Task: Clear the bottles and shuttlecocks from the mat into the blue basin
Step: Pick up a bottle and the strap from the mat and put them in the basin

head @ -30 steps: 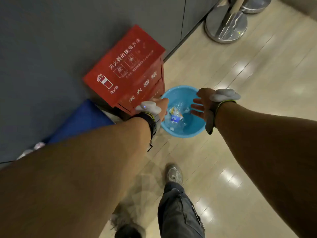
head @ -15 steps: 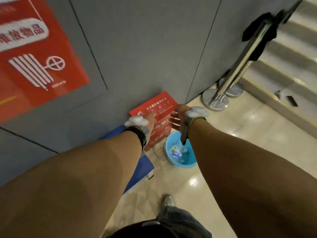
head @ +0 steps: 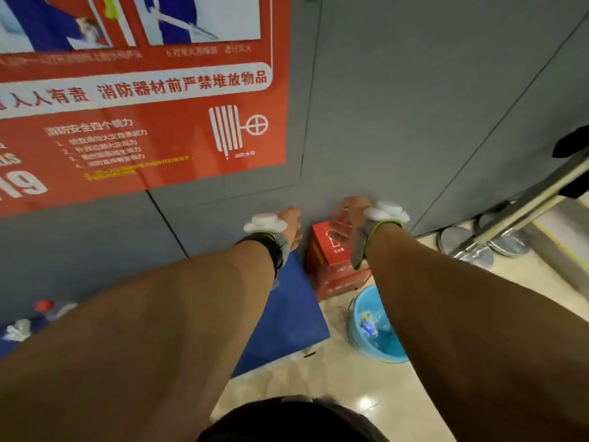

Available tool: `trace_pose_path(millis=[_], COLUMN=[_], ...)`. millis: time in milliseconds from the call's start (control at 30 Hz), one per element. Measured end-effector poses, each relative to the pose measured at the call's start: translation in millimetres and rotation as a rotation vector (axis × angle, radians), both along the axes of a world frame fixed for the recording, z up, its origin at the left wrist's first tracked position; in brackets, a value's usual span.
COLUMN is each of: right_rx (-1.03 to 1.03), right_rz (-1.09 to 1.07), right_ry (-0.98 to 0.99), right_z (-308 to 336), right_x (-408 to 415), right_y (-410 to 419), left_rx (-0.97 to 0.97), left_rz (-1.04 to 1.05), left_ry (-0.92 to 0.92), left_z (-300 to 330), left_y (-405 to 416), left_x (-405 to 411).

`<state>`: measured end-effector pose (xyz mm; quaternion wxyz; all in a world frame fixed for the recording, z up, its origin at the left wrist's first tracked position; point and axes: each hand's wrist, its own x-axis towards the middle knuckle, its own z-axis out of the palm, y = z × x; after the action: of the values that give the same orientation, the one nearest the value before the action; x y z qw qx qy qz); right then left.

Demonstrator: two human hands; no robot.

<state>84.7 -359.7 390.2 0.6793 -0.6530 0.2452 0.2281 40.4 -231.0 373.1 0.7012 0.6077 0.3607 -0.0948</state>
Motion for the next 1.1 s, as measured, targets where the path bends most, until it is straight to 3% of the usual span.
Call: trace_pose_path(millis=[300, 433, 567, 833, 1100], right_rx=[0.155, 0.062, 0.027, 0.075, -0.098], right_rz=[0.300, 0.420, 0.551, 0.747, 0.740], right_ry=[0.104, 0.085, 0.119, 0.255, 0.311], right_z=[-5.3, -16.5, -27.1, -52.9, -119.7], right_x=[-5.9, -9.1, -18.0, -36.2, -30.9], right_y=[75.2, 125.0, 164.2, 210.4, 244.0], left_rx=[0.008, -0.046, 0.018, 0.090, 0.046], left_rz=[0.218, 0.360, 0.430, 0.602, 0.676], left_ry=[0.043, 0.016, 0.077, 0.186, 0.202], left_z=[-1.1, -4.6, -13.7, -49.7, -125.6], left_y=[90.0, 133.2, 172.6, 208.6, 241.3], left_x=[-42.5, -77.4, -116.2, -144.3, -156.3])
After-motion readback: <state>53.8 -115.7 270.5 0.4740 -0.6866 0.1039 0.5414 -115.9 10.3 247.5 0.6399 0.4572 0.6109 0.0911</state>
